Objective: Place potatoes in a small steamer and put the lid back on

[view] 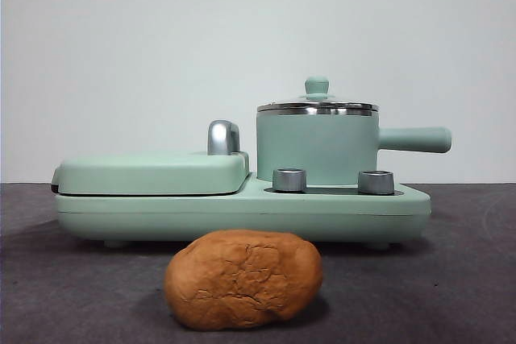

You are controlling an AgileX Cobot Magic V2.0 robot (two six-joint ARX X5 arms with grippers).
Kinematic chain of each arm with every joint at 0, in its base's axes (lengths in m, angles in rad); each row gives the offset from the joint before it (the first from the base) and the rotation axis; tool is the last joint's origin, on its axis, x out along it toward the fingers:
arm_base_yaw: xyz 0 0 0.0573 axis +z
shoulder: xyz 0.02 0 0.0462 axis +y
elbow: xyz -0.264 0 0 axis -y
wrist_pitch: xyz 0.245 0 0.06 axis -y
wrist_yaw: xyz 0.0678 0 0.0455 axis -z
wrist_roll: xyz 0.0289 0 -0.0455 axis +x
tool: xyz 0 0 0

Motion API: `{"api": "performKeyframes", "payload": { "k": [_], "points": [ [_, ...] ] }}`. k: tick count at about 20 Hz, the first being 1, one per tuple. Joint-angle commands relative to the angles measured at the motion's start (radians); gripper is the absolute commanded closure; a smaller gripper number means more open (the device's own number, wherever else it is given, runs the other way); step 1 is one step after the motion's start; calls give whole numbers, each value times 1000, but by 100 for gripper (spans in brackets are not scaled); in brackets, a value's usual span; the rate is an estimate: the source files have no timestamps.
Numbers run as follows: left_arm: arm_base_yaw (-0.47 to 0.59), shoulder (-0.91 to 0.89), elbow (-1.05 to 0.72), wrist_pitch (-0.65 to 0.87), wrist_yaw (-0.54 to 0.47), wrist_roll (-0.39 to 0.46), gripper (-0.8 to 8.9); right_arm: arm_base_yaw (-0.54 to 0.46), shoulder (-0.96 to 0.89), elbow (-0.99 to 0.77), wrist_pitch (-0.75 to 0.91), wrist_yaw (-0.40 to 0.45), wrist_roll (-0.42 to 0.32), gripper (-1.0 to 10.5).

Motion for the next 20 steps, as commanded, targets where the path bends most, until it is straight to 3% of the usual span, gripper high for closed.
{"api": "performKeyframes", "payload": {
  "k": [1, 8, 11, 14, 17, 20],
  "points": [
    [-2, 31, 45, -18, 64, 132, 807, 1, 49, 54, -39, -40, -173, 934],
    [-16, 62, 87, -69, 125, 416, 808, 3, 129, 136, -97, -98, -382, 934],
    [-24, 62, 87, -68, 125, 489, 804, 10, 133, 141, -100, -98, -458, 934],
    [-24, 62, 87, -60, 125, 495, 675, 17, 133, 141, -104, -98, -479, 902],
    [-23, 61, 87, -53, 125, 473, 528, 21, 133, 141, -104, -98, -478, 739],
    [-24, 61, 87, -53, 125, 448, 524, 21, 133, 141, -103, -97, -466, 674]
  ]
}}
